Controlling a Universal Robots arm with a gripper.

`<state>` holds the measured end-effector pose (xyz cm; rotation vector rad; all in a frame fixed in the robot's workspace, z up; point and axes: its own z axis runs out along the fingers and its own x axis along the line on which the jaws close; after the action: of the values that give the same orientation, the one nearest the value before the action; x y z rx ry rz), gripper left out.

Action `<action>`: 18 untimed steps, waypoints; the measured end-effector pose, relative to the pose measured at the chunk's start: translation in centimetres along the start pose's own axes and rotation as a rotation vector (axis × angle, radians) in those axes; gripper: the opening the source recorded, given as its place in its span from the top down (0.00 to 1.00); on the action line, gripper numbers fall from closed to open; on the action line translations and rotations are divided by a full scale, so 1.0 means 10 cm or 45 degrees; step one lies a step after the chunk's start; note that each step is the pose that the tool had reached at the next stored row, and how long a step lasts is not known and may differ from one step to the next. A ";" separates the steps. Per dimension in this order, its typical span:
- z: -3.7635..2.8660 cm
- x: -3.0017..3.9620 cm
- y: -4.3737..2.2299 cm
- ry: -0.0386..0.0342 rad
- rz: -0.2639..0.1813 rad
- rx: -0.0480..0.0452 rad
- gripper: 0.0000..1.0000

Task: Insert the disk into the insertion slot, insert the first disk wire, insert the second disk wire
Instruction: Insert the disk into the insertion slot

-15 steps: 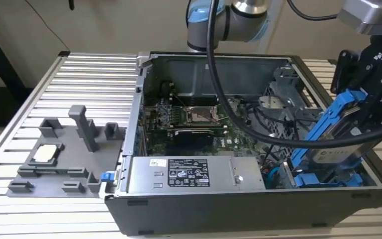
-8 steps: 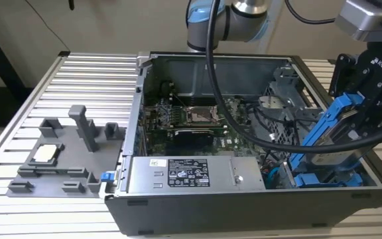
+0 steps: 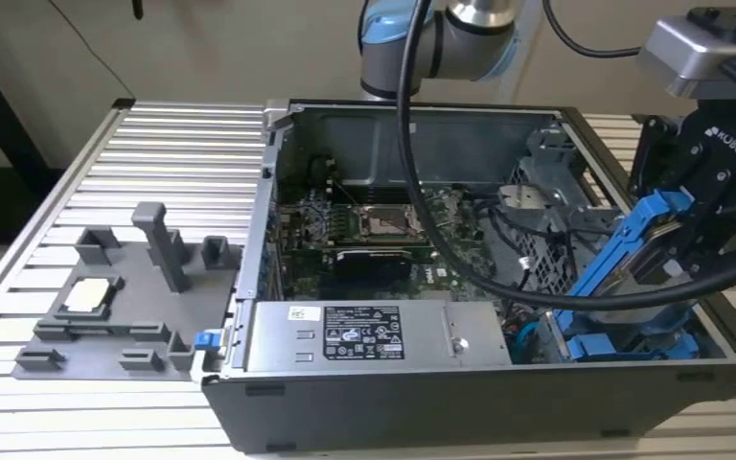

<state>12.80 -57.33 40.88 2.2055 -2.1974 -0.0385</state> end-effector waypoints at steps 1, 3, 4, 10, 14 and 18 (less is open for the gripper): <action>0.013 -0.001 -0.003 0.0002 0.000 0.000 0.67; 0.043 0.000 -0.006 0.0000 0.000 0.000 0.67; 0.060 0.000 -0.006 0.0001 0.000 0.000 0.67; 0.169 -0.001 -0.013 0.0000 0.000 0.000 0.67; 0.242 -0.001 -0.017 0.0000 0.000 0.000 0.67; 0.314 -0.001 -0.020 0.0001 0.000 0.000 0.67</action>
<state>12.88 -57.33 37.73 2.2055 -2.1973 -0.0385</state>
